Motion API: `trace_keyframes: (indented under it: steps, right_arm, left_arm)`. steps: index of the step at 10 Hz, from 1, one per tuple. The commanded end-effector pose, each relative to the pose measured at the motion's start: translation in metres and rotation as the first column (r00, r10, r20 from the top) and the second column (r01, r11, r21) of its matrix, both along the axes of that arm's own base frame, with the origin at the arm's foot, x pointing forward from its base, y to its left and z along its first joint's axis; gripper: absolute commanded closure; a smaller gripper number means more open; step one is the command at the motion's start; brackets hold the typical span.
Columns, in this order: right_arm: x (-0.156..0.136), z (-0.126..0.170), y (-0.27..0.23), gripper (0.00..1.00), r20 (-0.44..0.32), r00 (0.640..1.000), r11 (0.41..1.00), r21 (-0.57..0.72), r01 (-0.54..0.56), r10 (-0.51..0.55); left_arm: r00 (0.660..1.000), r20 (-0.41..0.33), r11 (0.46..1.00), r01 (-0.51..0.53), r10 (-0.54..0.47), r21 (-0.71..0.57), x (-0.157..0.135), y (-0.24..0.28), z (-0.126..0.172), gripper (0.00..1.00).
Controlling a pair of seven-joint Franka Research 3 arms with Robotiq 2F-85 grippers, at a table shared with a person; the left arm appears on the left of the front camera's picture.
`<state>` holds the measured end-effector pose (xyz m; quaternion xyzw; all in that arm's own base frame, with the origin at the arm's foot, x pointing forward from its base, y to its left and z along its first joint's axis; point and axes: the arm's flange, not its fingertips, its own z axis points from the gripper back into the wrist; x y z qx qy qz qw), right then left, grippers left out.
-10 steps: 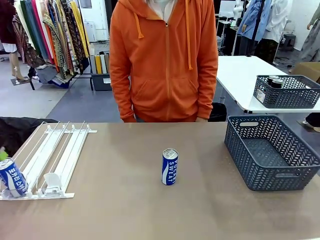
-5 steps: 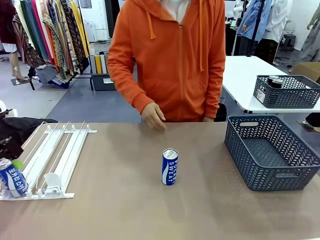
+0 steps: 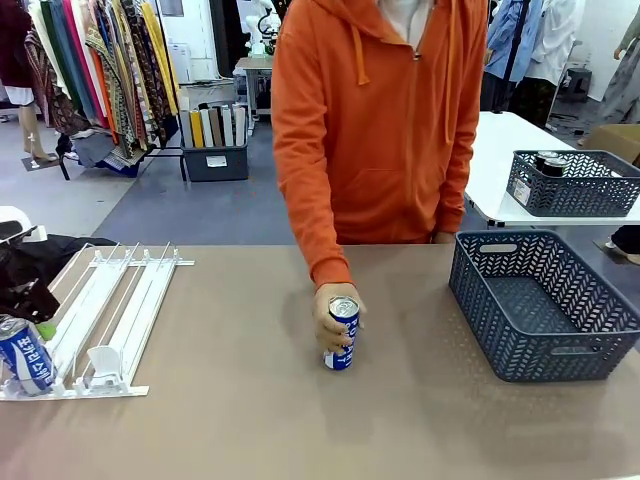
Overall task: Retrieve and store the cans from the dispenser.
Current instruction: Pick up one can from the Automatic Can Dispenser and place it in the middle of the table.
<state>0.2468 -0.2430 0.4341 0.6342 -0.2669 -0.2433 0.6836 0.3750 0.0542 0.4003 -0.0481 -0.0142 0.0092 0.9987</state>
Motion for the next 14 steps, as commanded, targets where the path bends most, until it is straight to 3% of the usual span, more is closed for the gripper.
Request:
trace_keyframes:
  steps: [1, 6, 7, 8, 14]
  right_arm:
    - [0.0011, 0.0031, -0.0013, 0.0, 0.016, 1.0, 1.0, 0.002, -0.001, 0.001]
    - [0.0011, 0.0031, -0.0013, 0.0, 0.016, 1.0, 1.0, 0.002, -0.001, 0.001]
    - [0.0011, 0.0031, -0.0013, 0.0, 0.016, 1.0, 1.0, 0.002, -0.001, 0.001]
    - [0.0011, 0.0031, -0.0013, 0.0, 0.016, 1.0, 1.0, 0.002, -0.001, 0.001]
    - [0.0011, 0.0031, -0.0013, 0.0, 0.016, 1.0, 1.0, 0.002, -0.001, 0.001]
  left_arm:
    - [1.0, -0.026, 1.0, -0.01, 0.01, -0.002, -0.0017, 0.0033, -0.0003, 0.0]
    - [0.998, -0.059, 1.0, -0.007, 0.009, 0.027, -0.0033, 0.003, 0.0001, 0.0]
    - [0.998, -0.066, 0.999, -0.004, 0.007, 0.041, -0.0022, 0.0025, -0.0003, 0.55]
    - [0.998, -0.068, 0.999, -0.004, 0.008, 0.049, -0.0012, 0.0023, -0.0001, 1.0]
    - [0.998, -0.054, 0.999, -0.01, 0.013, 0.048, -0.0015, 0.0047, 0.0001, 1.0]
